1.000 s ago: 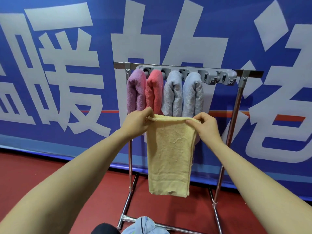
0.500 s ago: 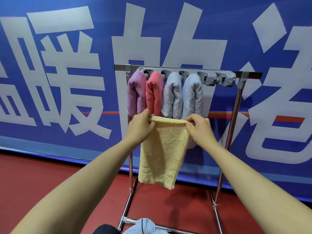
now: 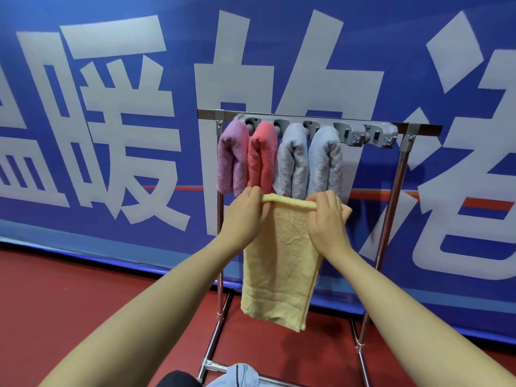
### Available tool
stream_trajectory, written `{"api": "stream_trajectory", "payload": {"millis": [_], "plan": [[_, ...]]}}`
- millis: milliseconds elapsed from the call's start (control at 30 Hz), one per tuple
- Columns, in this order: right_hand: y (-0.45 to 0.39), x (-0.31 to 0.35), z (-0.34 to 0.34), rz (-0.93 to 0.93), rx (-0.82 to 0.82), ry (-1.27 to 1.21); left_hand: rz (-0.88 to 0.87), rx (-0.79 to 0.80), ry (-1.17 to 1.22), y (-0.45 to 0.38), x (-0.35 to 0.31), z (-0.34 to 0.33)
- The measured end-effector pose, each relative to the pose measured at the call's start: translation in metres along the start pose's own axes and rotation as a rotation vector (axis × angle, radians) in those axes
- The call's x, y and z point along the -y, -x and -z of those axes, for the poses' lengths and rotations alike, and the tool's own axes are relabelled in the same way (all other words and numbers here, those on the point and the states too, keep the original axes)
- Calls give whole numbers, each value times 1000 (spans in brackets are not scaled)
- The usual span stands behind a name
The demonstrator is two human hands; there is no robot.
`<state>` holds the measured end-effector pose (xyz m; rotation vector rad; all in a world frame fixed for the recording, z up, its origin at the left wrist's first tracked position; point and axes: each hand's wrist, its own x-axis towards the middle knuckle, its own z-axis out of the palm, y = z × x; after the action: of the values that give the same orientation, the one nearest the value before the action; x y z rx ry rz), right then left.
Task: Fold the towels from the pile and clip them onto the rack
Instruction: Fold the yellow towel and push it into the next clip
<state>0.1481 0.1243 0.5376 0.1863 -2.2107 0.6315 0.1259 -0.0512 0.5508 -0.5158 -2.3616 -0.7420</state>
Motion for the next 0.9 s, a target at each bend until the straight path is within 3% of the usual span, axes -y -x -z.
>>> {"api": "stream_trajectory", "payload": {"millis": [267, 567, 633, 733, 900], "plan": [[-9, 4, 0, -205, 146, 41, -30, 11, -43, -1, -6, -1], [-8, 11, -7, -206, 185, -350, 25, 69, -233, -14, -9, -12], [-7, 11, -11, -228, 155, -373, -73, 64, -180, -19, -13, -12], [-7, 8, -12, -241, 121, -329, -233, 187, -60, -20, -14, -13], [-4, 2, -8, -195, 131, -299, -223, 338, 48, -15, -13, -12]]}}
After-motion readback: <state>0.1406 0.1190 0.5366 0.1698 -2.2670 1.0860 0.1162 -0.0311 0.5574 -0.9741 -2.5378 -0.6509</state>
